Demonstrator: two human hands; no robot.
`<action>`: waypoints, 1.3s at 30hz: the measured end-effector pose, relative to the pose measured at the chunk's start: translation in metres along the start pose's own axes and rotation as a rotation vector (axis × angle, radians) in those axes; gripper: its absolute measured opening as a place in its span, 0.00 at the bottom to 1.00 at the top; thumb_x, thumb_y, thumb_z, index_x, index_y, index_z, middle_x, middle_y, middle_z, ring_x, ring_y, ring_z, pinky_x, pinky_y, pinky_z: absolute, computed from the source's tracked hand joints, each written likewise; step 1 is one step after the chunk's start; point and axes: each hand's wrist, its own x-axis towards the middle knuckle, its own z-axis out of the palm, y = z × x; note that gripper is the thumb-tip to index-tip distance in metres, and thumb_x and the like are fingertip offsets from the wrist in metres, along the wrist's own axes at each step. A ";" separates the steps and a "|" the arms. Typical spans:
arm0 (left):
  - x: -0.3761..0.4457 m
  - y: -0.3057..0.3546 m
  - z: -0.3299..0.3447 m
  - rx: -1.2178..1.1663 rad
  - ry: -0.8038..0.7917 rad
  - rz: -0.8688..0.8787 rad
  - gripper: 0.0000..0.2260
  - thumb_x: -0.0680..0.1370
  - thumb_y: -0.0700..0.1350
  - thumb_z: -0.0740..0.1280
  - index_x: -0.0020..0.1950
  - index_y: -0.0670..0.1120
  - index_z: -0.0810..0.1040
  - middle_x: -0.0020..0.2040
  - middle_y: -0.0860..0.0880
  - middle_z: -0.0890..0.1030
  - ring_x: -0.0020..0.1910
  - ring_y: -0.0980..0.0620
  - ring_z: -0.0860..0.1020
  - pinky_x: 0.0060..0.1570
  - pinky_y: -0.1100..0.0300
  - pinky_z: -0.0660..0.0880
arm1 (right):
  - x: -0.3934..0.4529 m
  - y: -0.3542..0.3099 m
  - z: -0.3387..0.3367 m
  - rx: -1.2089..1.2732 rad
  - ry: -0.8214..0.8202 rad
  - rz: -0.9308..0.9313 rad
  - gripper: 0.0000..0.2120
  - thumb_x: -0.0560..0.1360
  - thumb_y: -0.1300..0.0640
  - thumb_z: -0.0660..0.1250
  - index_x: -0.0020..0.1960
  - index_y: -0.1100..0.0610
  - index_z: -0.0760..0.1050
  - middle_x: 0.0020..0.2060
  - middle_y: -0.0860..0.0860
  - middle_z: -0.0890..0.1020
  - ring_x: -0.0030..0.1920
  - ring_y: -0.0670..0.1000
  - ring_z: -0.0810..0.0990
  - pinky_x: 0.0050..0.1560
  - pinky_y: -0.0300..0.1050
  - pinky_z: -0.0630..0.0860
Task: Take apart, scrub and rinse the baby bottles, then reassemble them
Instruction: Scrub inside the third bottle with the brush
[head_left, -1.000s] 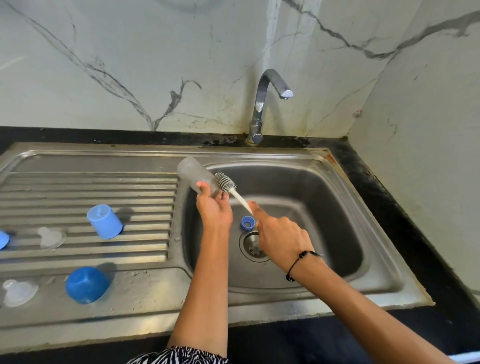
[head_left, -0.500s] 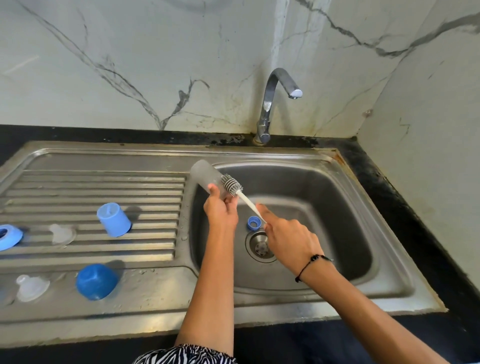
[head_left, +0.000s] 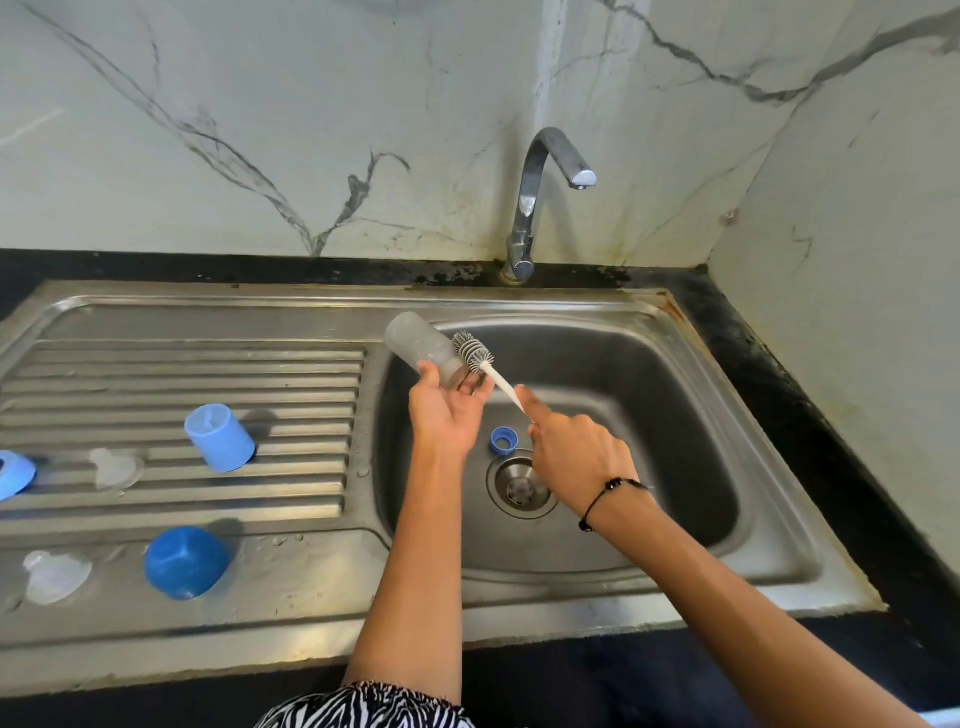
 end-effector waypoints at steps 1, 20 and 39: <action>0.001 0.001 0.001 0.040 0.013 0.009 0.17 0.82 0.52 0.57 0.59 0.39 0.72 0.54 0.38 0.77 0.57 0.41 0.75 0.64 0.44 0.69 | -0.004 0.000 0.000 -0.011 0.008 -0.005 0.25 0.81 0.56 0.51 0.75 0.41 0.49 0.39 0.53 0.72 0.40 0.57 0.74 0.40 0.48 0.68; -0.004 0.001 0.012 0.062 -0.093 -0.004 0.30 0.81 0.60 0.53 0.71 0.36 0.65 0.67 0.36 0.72 0.66 0.41 0.72 0.67 0.50 0.65 | 0.006 0.000 -0.005 0.103 0.033 -0.053 0.22 0.82 0.53 0.50 0.74 0.39 0.52 0.43 0.54 0.75 0.42 0.57 0.74 0.41 0.48 0.70; -0.004 0.008 0.015 0.128 -0.067 -0.043 0.21 0.81 0.56 0.57 0.50 0.36 0.72 0.37 0.43 0.75 0.44 0.42 0.79 0.51 0.48 0.74 | 0.002 -0.011 -0.010 -0.150 0.079 -0.183 0.27 0.80 0.58 0.51 0.75 0.43 0.48 0.43 0.57 0.78 0.42 0.60 0.76 0.38 0.49 0.68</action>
